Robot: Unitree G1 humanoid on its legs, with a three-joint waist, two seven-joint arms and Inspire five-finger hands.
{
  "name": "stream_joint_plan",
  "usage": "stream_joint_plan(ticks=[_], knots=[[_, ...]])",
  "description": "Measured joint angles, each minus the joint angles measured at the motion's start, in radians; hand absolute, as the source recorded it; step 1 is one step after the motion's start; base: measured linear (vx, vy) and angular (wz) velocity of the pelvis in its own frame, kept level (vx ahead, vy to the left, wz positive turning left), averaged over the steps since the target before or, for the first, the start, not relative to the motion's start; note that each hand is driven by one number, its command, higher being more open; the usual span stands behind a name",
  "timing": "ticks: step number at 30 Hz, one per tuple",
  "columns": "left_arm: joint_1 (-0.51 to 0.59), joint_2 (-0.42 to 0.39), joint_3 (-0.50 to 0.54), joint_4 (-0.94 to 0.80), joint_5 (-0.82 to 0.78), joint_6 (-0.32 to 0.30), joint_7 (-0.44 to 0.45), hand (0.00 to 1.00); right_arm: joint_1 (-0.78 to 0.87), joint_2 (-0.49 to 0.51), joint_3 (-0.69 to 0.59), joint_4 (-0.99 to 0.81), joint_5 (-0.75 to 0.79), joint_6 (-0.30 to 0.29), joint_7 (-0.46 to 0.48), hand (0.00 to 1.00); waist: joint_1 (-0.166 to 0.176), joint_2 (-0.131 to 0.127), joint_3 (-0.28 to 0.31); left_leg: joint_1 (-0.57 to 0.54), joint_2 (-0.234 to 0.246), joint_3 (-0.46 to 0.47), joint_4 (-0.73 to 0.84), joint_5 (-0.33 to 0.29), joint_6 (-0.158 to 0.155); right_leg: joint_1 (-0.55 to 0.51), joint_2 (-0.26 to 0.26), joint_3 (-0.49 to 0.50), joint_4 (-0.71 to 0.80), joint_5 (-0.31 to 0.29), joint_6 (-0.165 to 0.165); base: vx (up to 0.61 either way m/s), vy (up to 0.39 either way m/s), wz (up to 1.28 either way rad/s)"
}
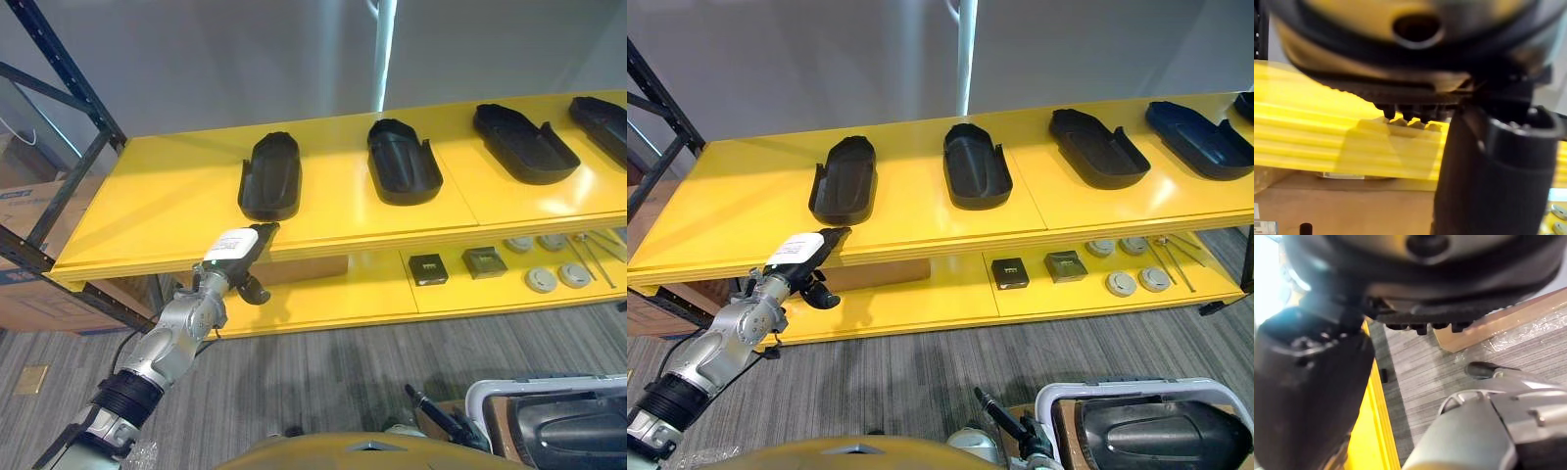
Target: Walk over and take three plastic housings, then place them on the shelf
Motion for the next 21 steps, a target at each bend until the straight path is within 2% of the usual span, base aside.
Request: stream_joint_plan(ticks=[13, 21], knots=[[-0.041, -0.022, -0.007, 0.075, 0.0, 0.044, 0.101, 1.0, 0.005, 0.022, 0.0, -0.021, 0.0, 0.01, 0.0, 1.0, -0.005, -0.008, 0.004, -0.002, 0.006, 0.005, 0.009, 0.0, -0.001, 0.006, 0.008, -0.004, -0.013, 0.006, 0.004, 0.04, 0.02, -0.01], [-0.063, -0.031, -0.007, 0.111, -0.008, 0.069, 0.107, 1.0, -0.003, 0.023, 0.003, -0.035, 0.0, 0.01, -0.002, 1.0, -0.023, -0.009, 0.005, -0.003, 0.009, 0.005, 0.019, -0.002, -0.003, 0.014, 0.008, -0.004, -0.013, 0.006, 0.004, 0.01, 0.003, 0.0]])
